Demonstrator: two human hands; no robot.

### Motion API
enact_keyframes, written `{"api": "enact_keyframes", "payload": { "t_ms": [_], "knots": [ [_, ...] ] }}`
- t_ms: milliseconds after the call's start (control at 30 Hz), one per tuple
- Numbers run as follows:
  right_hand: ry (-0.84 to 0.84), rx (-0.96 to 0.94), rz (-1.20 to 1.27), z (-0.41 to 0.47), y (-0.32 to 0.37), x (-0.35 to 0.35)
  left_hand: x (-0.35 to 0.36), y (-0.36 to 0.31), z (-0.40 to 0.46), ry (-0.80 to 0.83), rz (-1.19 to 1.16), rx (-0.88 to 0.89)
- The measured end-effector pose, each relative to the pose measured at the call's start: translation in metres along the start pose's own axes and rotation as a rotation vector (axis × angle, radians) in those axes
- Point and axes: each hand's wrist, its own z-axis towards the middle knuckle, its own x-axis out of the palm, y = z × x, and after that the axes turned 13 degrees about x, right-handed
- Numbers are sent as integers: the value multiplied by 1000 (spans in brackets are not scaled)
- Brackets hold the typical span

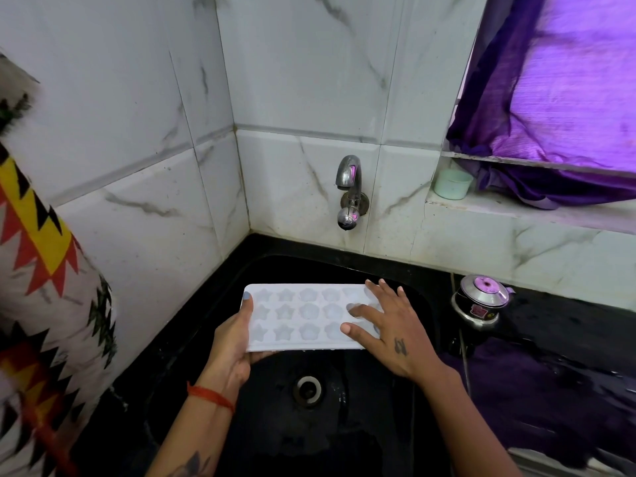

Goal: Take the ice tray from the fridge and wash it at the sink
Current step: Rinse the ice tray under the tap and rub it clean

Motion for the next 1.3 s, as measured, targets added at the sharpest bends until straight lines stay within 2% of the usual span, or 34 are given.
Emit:
{"api": "enact_keyframes", "payload": {
  "t_ms": [367, 900, 1300],
  "knots": [
    [-66, 40, -34, -2, -3, 3, 1, 0, 0, -2, 3, 6],
    [23, 54, 120, -1, -5, 0, 5, -4, -3, -5, 6, 16],
    [-11, 56, 56, -3, -3, -2, 4, -3, -2, -4, 17, 3]
  ]
}}
